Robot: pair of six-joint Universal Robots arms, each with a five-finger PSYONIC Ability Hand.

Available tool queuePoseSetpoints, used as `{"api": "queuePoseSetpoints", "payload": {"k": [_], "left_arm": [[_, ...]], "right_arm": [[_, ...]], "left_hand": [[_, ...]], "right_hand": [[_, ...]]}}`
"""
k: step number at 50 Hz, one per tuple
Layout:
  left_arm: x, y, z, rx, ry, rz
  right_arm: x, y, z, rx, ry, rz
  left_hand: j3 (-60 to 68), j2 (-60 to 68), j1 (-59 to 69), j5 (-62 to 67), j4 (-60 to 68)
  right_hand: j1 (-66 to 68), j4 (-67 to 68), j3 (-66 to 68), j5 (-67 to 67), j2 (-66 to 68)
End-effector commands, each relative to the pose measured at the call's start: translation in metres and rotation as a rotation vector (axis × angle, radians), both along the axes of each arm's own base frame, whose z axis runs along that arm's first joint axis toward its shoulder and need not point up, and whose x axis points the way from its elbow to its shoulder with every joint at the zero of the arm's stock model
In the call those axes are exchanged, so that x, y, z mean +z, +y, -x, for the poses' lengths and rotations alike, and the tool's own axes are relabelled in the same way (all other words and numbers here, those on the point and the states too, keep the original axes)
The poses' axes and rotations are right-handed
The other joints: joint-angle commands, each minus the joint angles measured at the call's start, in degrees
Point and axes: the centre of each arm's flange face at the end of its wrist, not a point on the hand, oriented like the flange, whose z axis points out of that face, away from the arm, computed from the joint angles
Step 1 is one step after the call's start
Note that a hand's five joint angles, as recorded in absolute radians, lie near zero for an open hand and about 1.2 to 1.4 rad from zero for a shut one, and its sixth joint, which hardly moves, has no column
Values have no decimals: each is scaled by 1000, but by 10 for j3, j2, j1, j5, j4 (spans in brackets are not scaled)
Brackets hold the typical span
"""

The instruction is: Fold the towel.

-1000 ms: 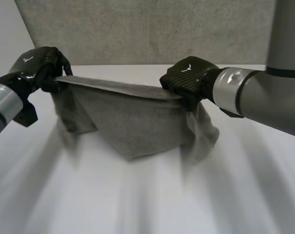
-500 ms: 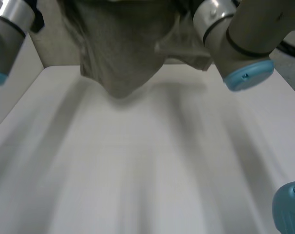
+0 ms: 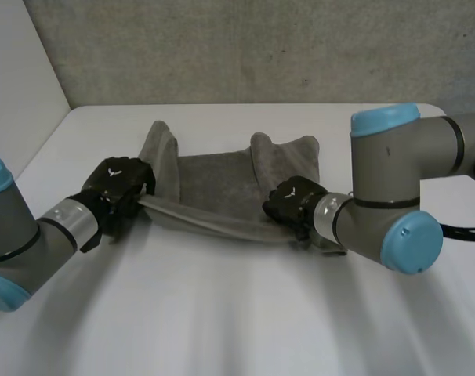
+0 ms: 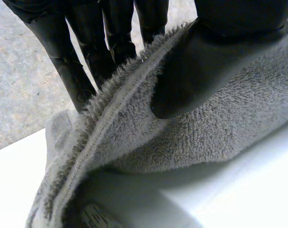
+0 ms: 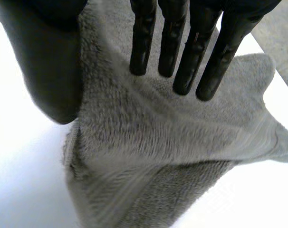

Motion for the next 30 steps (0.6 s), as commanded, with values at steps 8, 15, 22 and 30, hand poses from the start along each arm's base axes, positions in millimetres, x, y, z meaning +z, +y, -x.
{"api": "queuePoseSetpoints", "payload": {"k": [8,15,22,30], "left_arm": [[9,-6,-8,29,-9,38],[9,-5,-10,37,-8,31],[8,-4,-11,42,6,16],[7,-4,-11,43,10,11]], "right_arm": [[-11,10,18,-196,-157,-34],[7,12,38,-251,-200,2],[21,12,65,-322,-250,39],[15,8,91,-391,-236,10]], "left_hand": [[36,35,74,68,21],[36,35,74,68,21],[36,35,74,68,21],[36,35,74,68,21]], "right_hand": [[-130,-130,-128,-115,-129],[-134,-133,-131,-118,-133],[-62,-61,-59,-46,-61],[-28,-27,-25,-12,-27]]}}
